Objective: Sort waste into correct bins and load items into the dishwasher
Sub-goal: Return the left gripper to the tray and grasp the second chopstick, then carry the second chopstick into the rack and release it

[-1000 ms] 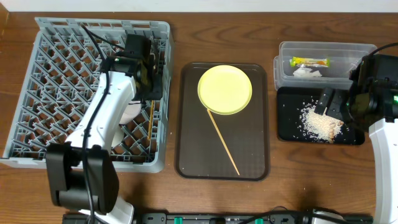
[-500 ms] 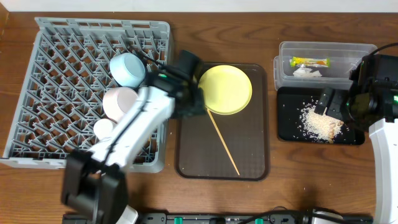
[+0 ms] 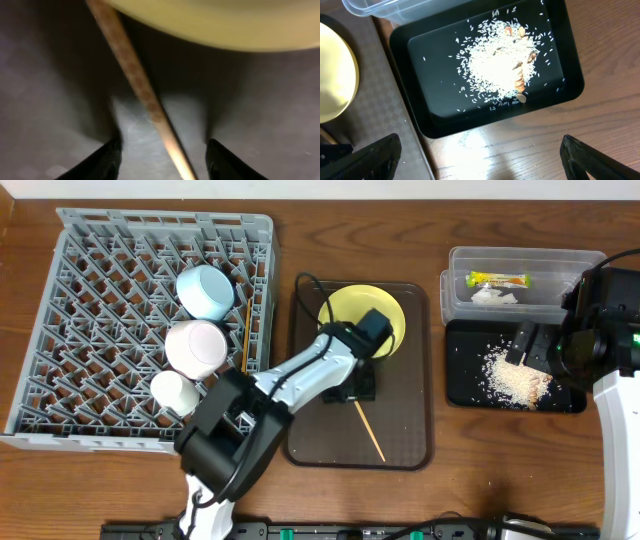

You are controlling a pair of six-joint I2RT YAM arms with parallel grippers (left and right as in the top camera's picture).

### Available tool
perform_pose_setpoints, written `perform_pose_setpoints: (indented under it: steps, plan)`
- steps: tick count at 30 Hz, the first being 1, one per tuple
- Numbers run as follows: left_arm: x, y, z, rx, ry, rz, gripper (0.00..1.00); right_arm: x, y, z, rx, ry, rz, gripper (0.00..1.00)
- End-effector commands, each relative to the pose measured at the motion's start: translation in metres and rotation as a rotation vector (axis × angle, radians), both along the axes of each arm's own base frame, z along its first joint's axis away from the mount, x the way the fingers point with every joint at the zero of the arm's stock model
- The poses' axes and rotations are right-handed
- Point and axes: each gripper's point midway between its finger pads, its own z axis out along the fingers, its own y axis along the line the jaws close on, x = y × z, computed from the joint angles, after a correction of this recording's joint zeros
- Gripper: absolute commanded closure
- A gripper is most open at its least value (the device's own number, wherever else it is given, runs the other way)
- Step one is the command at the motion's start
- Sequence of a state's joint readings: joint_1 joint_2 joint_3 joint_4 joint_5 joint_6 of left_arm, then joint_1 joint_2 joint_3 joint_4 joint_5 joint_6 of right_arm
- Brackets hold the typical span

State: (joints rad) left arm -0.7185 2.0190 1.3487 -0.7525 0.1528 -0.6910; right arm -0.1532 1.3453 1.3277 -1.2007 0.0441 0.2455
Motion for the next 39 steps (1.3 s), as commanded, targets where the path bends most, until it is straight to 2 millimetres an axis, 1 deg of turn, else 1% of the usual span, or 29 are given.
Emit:
perform_pose_setpoints:
  steps: [1, 3, 6, 7, 9, 10, 13, 16, 17, 20, 22, 26, 28, 31, 34, 39]
  plan:
    - [-0.010, 0.008, -0.015, 0.052, 0.042, 0.022, 0.60, 0.002, -0.003, 0.007, -0.003, -0.021, -0.008, 0.01]
    - [-0.010, 0.010, -0.015, 0.056, 0.046, 0.025, 0.70, 0.002, -0.003, 0.007, -0.003, -0.021, -0.008, 0.01]
    - [-0.007, 0.016, -0.015, 0.061, 0.048, 0.041, 0.80, 0.002, -0.003, 0.007, -0.003, -0.021, -0.008, 0.01]
    - [-0.005, 0.017, -0.015, 0.061, 0.048, 0.048, 0.81, 0.002, -0.003, 0.007, -0.003, -0.021, -0.008, 0.01]
    - [-0.002, 0.022, -0.015, 0.063, 0.052, 0.064, 0.90, 0.002, -0.003, 0.007, -0.003, -0.021, -0.008, 0.01]
    - [-0.001, 0.026, -0.015, 0.065, 0.055, 0.072, 0.92, 0.002, -0.003, 0.007, -0.003, -0.021, -0.008, 0.01]
    - [0.008, 0.038, -0.013, 0.066, 0.057, 0.092, 0.92, 0.002, -0.003, 0.007, -0.003, -0.021, -0.008, 0.01]
    - [0.019, 0.049, -0.006, 0.055, 0.044, 0.082, 0.92, 0.002, -0.003, 0.007, -0.003, -0.021, -0.008, 0.01]
    - [0.029, 0.058, 0.005, 0.042, 0.024, 0.074, 0.92, 0.002, -0.003, 0.007, -0.003, -0.021, -0.008, 0.01]
    - [0.048, 0.067, 0.030, 0.004, -0.043, 0.046, 0.92, 0.002, -0.003, 0.007, -0.003, -0.021, -0.008, 0.01]
    - [0.061, 0.072, 0.055, -0.030, -0.115, 0.010, 0.92, 0.002, -0.003, 0.007, -0.003, -0.021, -0.008, 0.01]
    - [0.077, 0.084, 0.107, -0.076, -0.265, -0.067, 0.92, 0.002, -0.003, 0.007, -0.003, -0.021, -0.008, 0.01]
    - [0.084, 0.101, 0.132, -0.062, -0.342, -0.062, 0.92, 0.002, -0.003, 0.007, -0.003, -0.021, -0.008, 0.01]
    - [0.092, 0.127, 0.158, -0.025, -0.435, -0.084, 0.92, 0.002, -0.003, 0.007, -0.003, -0.021, -0.008, 0.01]
    - [0.097, 0.148, 0.171, 0.002, -0.483, -0.139, 0.92, 0.002, -0.003, 0.007, -0.003, -0.021, -0.008, 0.01]
    - [0.103, 0.175, 0.167, 0.039, -0.474, -0.147, 0.92, 0.002, -0.002, 0.007, -0.002, -0.019, -0.008, 0.01]
